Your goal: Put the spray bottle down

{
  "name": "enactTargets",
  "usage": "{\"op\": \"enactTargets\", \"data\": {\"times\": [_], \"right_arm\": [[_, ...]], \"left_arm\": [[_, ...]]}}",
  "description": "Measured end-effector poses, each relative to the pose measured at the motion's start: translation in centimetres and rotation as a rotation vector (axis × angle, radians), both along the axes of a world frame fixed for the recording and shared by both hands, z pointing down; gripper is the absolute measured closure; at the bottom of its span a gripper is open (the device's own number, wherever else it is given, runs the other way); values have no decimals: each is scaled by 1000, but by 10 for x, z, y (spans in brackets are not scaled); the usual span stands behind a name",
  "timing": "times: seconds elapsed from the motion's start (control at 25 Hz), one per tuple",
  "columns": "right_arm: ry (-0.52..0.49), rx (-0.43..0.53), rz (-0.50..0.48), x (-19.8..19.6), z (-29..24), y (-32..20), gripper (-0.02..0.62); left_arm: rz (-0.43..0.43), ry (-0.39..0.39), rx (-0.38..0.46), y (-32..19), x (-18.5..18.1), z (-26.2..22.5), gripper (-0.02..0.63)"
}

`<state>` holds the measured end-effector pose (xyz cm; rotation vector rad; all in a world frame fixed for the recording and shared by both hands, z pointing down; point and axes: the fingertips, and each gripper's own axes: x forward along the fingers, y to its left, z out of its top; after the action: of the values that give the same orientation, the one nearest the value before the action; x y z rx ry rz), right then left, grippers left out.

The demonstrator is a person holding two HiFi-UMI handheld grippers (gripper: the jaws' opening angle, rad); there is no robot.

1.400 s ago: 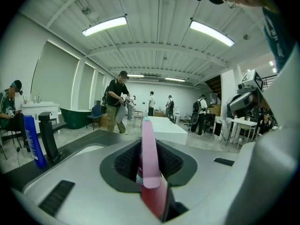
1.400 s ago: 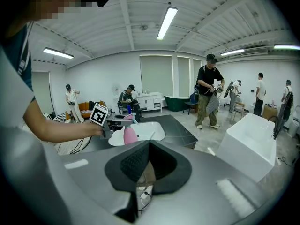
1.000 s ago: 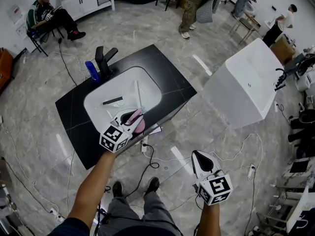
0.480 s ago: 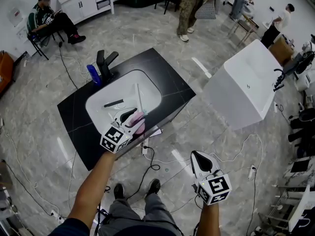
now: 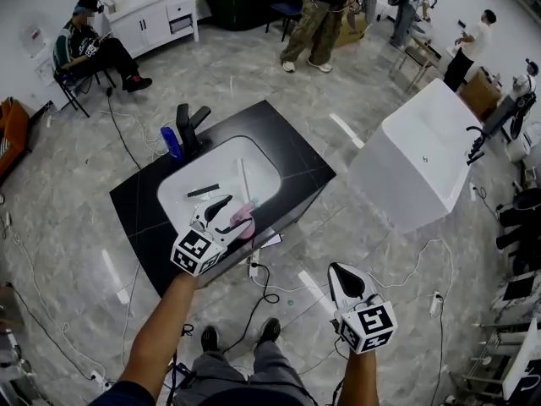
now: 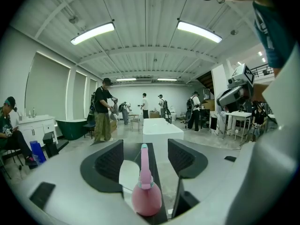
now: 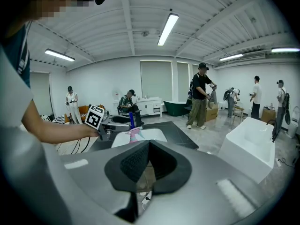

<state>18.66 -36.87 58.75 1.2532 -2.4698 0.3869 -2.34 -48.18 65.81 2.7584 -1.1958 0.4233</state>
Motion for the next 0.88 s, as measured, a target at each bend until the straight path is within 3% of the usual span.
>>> {"op": "enactTargets", "data": {"times": [0.48,0.88], "right_arm": [[-14,78,25,-15,-59,29,584],[21,146,45,-25,-115,74,588]], "left_arm": [[-11,-13,168,77,-37,-121,333],[-14,-29,236,161,-81,-197,568]]}}
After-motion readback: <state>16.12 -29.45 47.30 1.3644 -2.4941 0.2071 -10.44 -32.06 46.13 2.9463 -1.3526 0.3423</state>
